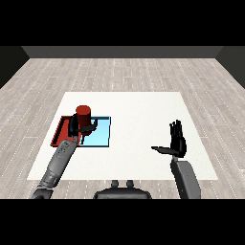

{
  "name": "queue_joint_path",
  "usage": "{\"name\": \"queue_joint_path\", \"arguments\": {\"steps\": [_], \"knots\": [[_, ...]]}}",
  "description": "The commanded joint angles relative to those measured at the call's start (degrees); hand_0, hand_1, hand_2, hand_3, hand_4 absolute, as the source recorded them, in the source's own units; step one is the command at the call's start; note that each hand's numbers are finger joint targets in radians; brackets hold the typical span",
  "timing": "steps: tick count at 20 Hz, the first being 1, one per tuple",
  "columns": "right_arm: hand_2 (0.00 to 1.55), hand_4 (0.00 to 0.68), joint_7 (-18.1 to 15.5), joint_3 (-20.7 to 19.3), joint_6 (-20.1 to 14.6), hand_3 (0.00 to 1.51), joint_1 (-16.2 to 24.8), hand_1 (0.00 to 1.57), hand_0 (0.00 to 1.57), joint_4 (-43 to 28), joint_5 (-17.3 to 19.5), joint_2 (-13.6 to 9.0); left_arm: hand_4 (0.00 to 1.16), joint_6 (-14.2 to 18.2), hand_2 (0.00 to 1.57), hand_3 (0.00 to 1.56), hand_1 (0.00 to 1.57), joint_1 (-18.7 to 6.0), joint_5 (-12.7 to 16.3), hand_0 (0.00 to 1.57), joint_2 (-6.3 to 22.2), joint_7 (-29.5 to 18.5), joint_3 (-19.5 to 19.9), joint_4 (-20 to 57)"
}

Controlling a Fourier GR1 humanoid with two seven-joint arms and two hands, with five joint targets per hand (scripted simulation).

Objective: Pick the red can and put it in the red box

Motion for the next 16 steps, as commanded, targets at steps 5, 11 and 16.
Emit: {"name": "queue_joint_path", "arguments": {"steps": [5, 11, 16], "knots": [[0.0, 0.0, -1.7, -1.2, -0.4, 0.0, -2.4, 0.0, 0.0, 6.8, 1.1, 1.5, 1.09, -4.6, 1.53, 1.44, 1.57, -4.7, 0.1, 1.57, 6.6, -1.6, 8.7, 21.6], [0.0, 0.0, -3.8, -1.4, 0.4, 0.0, -1.0, 0.0, 0.0, 5.2, 2.0, 1.2, 1.09, -2.0, 1.57, 1.49, 1.57, -10.8, -1.9, 1.57, 3.8, -9.4, 12.5, 45.5], [0.0, 0.0, -3.1, -1.9, 2.1, 0.0, -3.6, 0.0, 0.0, 5.0, 2.3, -0.8, 1.05, 0.0, 1.44, 1.43, 1.39, -14.8, -4.8, 1.39, 5.2, -7.5, 13.4, 58.7]]}}
